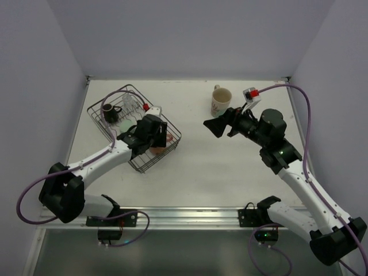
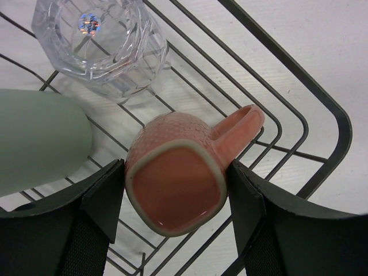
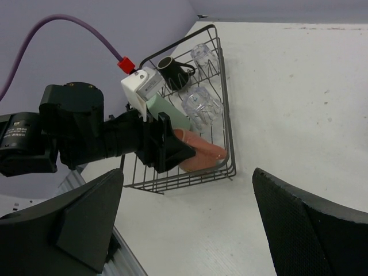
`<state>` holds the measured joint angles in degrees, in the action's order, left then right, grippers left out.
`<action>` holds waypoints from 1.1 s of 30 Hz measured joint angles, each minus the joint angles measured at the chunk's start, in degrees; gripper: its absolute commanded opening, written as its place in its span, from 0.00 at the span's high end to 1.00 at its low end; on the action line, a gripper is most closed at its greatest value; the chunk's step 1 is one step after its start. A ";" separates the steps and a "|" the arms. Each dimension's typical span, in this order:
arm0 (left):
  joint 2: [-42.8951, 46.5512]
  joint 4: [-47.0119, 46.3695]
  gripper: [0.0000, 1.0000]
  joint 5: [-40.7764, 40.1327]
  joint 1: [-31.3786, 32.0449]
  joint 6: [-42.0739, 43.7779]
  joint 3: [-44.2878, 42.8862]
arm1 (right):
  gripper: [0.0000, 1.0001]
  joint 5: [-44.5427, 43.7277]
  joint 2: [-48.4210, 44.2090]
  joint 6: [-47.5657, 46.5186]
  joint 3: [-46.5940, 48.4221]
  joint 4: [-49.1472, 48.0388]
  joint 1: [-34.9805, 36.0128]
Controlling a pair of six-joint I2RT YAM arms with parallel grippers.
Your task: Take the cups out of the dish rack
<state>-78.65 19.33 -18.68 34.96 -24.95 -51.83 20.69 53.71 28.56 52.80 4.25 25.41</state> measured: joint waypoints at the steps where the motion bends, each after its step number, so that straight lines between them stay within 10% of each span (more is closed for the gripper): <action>1: 0.70 0.11 0.70 -0.07 0.00 0.00 0.39 | 0.04 0.04 0.00 0.00 0.00 0.02 0.28; 16: 17.86 1.44 0.83 -1.27 0.00 -1.46 3.10 | 0.04 3.43 4.79 5.73 -4.39 -8.52 8.76; 33: 29.64 0.44 0.87 5.68 0.00 -7.74 3.26 | 0.26 5.90 12.44 13.81 -7.08 -22.23 11.23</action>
<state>-49.01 19.77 -12.99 34.96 -32.69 -48.58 26.59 66.15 42.37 45.71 -17.98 36.64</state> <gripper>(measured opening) 0.722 0.751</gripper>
